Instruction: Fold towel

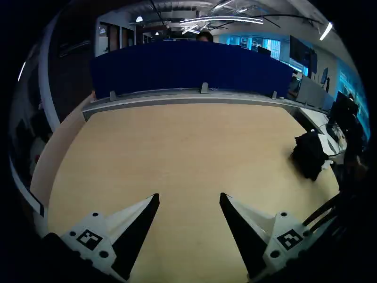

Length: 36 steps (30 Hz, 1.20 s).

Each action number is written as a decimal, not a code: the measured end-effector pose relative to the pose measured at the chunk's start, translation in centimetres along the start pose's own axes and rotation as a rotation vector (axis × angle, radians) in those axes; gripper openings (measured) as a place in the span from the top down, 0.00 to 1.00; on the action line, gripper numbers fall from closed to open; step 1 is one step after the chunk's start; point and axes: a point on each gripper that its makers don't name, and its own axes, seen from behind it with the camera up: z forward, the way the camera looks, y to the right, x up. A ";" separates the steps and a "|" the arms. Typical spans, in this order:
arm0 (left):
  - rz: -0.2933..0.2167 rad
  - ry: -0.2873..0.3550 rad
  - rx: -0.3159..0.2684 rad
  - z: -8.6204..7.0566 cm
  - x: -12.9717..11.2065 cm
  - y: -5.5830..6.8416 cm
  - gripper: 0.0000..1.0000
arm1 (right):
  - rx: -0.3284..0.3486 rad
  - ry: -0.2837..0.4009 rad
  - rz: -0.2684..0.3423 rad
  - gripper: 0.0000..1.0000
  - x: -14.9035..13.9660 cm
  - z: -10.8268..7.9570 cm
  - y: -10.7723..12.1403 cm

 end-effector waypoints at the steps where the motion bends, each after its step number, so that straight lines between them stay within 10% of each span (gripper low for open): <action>1: 0.001 0.000 -0.001 0.0 0.0 0.0 0.05 | -0.004 0.003 -0.001 0.78 0.0 -0.1 0.1; 13: 0.001 0.002 -0.009 0.4 0.3 0.3 0.05 | -0.041 0.053 0.006 0.01 0.4 -1.5 0.9; 36: -0.024 0.011 0.016 -1.0 0.1 -1.2 0.05 | 0.038 0.139 -0.051 0.00 7.7 1.6 -4.0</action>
